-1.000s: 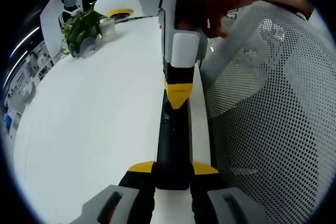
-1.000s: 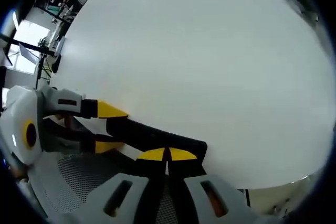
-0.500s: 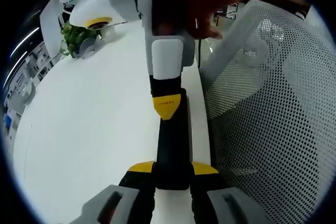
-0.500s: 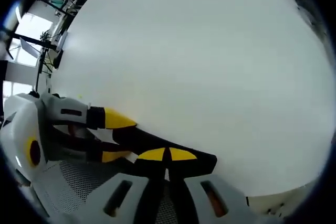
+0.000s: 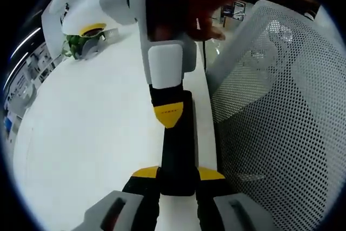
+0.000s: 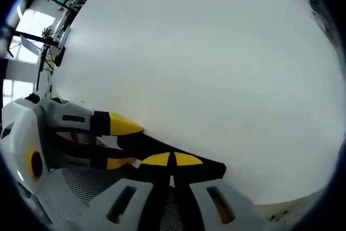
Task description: Press the specified remote control buttons in sequence, fully releasing each button before pressing the next.
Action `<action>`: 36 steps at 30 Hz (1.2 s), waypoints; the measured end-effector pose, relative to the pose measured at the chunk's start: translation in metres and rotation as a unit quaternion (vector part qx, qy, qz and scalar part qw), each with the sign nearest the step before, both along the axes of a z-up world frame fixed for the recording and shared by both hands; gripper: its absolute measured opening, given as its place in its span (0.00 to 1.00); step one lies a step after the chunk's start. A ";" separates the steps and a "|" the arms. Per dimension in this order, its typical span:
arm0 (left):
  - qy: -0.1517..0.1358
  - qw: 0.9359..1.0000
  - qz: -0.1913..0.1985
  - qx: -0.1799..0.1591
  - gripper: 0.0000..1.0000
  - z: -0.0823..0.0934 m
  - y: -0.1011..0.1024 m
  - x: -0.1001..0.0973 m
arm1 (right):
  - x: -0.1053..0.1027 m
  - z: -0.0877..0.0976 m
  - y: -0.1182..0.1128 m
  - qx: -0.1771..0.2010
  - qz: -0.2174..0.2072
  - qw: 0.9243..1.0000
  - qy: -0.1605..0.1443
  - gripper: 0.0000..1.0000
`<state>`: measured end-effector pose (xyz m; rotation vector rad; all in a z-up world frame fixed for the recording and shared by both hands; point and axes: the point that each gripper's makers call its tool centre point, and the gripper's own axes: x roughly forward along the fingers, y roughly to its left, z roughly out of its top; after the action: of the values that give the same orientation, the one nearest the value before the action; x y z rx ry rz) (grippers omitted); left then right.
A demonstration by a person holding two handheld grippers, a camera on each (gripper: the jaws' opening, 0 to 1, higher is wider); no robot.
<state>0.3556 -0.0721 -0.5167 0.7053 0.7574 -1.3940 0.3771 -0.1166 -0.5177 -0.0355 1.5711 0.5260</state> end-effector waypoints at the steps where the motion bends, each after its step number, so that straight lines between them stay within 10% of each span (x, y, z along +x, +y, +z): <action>1: 0.000 1.000 0.000 0.000 0.25 0.000 0.000 0.000 | 0.000 0.000 0.000 -0.004 0.004 1.000 0.001 0.00; 12: 0.000 1.000 0.003 -0.004 0.25 0.000 -0.001 0.000 | 0.002 -0.004 0.003 -0.054 0.044 0.997 0.043 0.00; 36: -0.001 1.000 0.005 -0.004 0.25 0.000 -0.001 0.000 | -0.003 0.004 0.001 -0.020 0.028 0.999 -0.003 0.00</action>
<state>0.3560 -0.0728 -0.5164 0.6967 0.7530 -1.3865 0.3737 -0.1157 -0.5135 -0.1121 1.5790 0.5369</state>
